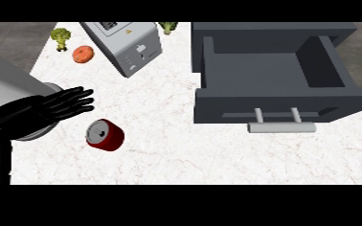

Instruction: Pick up the can, place it into the drawer and close the drawer

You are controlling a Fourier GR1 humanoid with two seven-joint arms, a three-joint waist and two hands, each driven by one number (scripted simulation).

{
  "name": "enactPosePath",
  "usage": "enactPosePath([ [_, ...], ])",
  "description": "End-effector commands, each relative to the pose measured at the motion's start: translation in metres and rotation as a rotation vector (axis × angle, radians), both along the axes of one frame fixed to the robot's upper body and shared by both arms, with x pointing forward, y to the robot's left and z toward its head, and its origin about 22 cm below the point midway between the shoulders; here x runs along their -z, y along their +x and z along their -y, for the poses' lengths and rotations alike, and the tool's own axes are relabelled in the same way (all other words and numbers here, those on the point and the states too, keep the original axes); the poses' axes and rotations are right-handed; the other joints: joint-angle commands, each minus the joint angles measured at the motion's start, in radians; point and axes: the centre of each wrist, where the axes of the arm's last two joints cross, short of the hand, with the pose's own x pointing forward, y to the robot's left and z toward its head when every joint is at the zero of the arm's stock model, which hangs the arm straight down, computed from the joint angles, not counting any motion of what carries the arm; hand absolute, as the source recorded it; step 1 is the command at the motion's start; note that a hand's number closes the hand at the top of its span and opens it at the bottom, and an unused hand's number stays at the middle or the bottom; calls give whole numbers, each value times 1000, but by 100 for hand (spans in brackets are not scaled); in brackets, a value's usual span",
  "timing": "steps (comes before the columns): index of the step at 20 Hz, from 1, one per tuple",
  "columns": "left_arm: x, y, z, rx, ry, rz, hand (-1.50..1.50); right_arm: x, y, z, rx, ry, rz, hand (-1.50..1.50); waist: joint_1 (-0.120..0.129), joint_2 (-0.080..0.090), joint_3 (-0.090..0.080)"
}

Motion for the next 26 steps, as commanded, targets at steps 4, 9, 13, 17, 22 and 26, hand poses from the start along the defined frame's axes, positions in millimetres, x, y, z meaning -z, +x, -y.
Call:
enactPosePath([
  [4, 55, -15, 12, -17, 32, -13, -150, -9, 0, -2, -13, 1, -2, -150, 4, 1, -1],
  [9, 66, -3, -8, -69, 36, -3, -150, -3, -10, -12, -4, -7, 5, -150, -2, 2, -1],
  [13, 66, 15, 0, -119, 48, 29, -150, 2, -36, -4, -7, 2, -2, -150, -10, 2, -1],
  [17, 86, 15, 4, -111, 76, 15, -150, -6, -16, -3, -2, 12, 6, -150, -7, 4, -1],
  [22, 95, 22, -14, -156, 98, -2, -150, -11, -11, 4, -31, -11, 1, -150, -20, 8, -3],
  [26, 111, 16, -12, -156, 105, -21, -150, -24, -10, -5, -23, -3, 35, -150, -26, 10, -4],
])
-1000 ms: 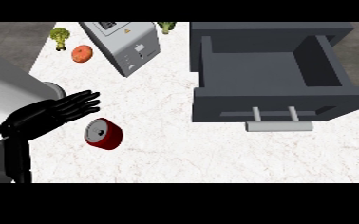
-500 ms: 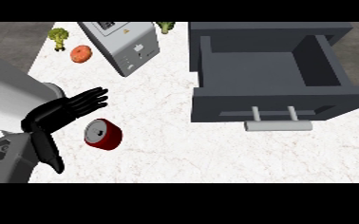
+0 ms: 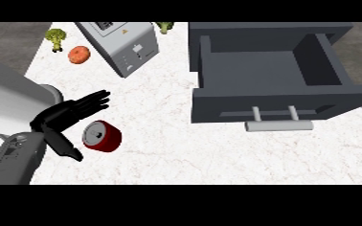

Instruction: Pick up the can, place it into the drawer and close the drawer

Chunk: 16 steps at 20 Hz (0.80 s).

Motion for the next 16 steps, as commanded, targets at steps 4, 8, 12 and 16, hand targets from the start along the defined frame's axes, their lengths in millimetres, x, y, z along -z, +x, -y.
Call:
enactPosePath([
  [4, 26, -10, -7, 54, -99, -16, -150, 10, -13, 1, -11, 11, -12, -150, -15, 3, -1],
  [8, 39, -8, 13, 62, -92, -13, -150, 7, -4, 15, 12, 19, -8, -150, -4, 1, 0],
  [12, 49, -11, 16, 58, -93, -50, -150, -5, -3, -4, -3, 9, -2, -150, -10, 4, -1],
  [16, 59, -14, 26, 70, -120, -89, -150, -7, -13, 5, 6, 10, -14, -150, -9, 1, 0],
])
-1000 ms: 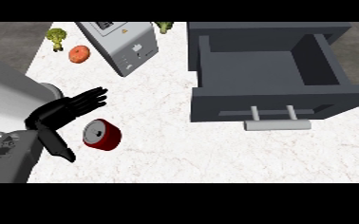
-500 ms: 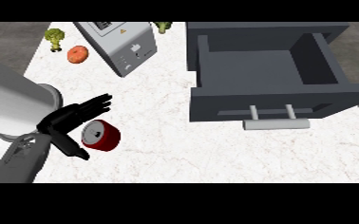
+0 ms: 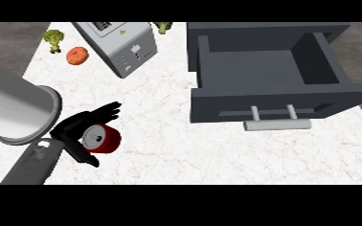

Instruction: Pick up the can, place it into the drawer and close the drawer

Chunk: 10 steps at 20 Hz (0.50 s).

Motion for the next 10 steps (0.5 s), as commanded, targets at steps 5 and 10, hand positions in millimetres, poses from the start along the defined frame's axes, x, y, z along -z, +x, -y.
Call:
enactPosePath([
  [5, 13, 0, 10, 62, -215, -58, -150, -5, -8, 3, 11, 3, 7, -150, 0, 1, -1],
  [10, 29, -5, 41, 136, -247, -145, 150, -1, -10, -4, -22, 12, -13, -150, -1, 0, -1],
])
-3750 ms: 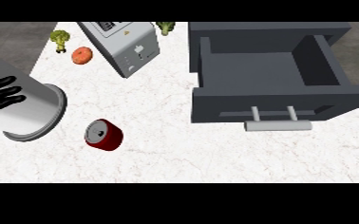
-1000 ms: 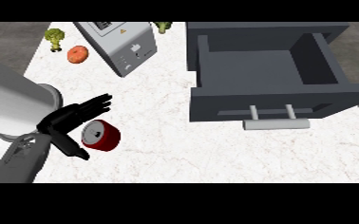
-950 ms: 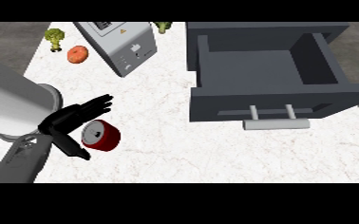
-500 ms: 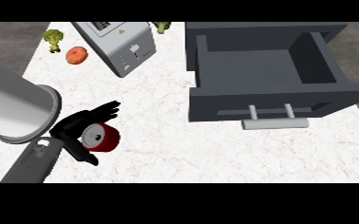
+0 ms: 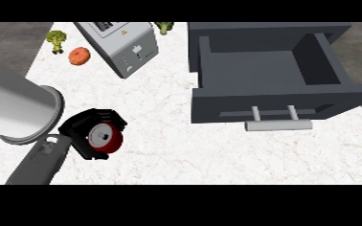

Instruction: Pick up the can, place it into the drawer and close the drawer

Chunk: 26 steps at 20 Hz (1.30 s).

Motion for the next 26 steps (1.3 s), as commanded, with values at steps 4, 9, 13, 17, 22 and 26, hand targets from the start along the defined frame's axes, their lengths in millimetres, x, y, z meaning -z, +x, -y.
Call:
enactPosePath([
  [4, 11, -4, 24, 186, -277, -76, 150, 14, 1, -2, -5, 33, 3, -150, 13, 3, -6],
  [9, -3, 9, 45, 269, -334, -38, 150, 4, -8, -5, 30, 20, -6, -150, 19, -4, -5],
  [13, 13, -2, 50, -267, -347, 80, 150, 7, -11, -7, 48, 17, -2, -150, 39, -5, -4],
  [17, 16, -4, 46, -789, -361, 154, 150, 5, -18, -4, 56, 2, -22, -150, 58, -12, -2],
  [22, -28, 29, 88, -854, -355, 241, 150, 5, -23, -17, 62, 33, -3, -150, 37, -12, -2],
  [26, -76, 40, 118, -840, -371, 322, 150, -2, -31, -13, 76, 16, -25, -150, 42, -16, -2],
])
